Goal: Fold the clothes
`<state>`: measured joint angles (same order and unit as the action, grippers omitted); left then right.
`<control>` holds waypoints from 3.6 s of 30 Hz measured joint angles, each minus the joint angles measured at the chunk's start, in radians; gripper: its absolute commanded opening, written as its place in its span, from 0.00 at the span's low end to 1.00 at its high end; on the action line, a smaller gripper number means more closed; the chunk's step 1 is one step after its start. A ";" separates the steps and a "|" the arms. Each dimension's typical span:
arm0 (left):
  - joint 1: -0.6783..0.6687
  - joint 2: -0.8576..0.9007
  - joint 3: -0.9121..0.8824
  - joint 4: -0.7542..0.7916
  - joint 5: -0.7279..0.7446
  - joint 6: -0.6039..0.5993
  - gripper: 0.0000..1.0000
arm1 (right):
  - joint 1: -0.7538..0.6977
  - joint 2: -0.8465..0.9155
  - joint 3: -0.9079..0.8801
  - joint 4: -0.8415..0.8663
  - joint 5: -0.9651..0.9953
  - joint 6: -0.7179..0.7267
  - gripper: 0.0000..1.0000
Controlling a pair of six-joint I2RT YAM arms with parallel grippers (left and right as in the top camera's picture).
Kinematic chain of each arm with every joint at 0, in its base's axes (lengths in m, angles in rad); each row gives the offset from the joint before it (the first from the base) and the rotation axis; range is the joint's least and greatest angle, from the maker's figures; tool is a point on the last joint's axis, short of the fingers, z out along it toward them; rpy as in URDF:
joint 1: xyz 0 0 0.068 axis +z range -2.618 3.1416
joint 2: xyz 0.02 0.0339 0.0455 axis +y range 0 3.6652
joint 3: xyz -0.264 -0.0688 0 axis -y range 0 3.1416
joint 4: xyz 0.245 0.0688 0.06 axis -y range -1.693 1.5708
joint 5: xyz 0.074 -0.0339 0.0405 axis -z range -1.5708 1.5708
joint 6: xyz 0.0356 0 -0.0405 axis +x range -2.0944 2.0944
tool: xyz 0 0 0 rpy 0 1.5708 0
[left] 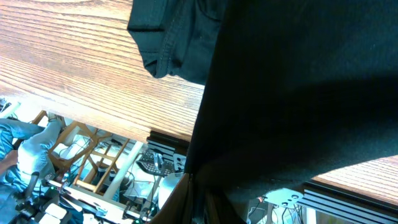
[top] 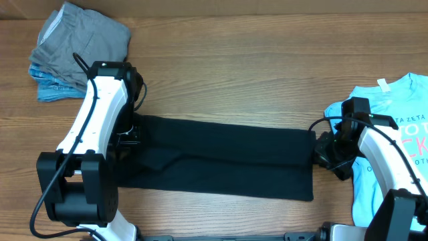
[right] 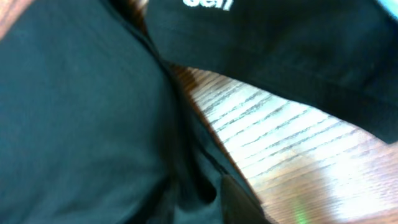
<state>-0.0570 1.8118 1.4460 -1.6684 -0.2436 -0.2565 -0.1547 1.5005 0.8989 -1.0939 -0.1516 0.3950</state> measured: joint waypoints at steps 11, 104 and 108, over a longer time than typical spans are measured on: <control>0.000 0.000 0.000 0.000 -0.001 0.000 0.24 | 0.000 0.000 -0.002 -0.011 0.003 -0.007 0.38; 0.359 0.086 -0.338 0.875 0.597 0.268 0.04 | 0.000 0.000 0.064 0.083 -0.227 -0.117 0.56; 0.376 0.087 -0.337 0.879 0.596 0.175 0.04 | 0.000 0.000 0.064 0.072 -0.227 -0.110 0.60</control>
<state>0.3191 1.8984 1.1088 -0.7891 0.3527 -0.0811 -0.1547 1.5005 0.9630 -1.0218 -0.3786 0.2852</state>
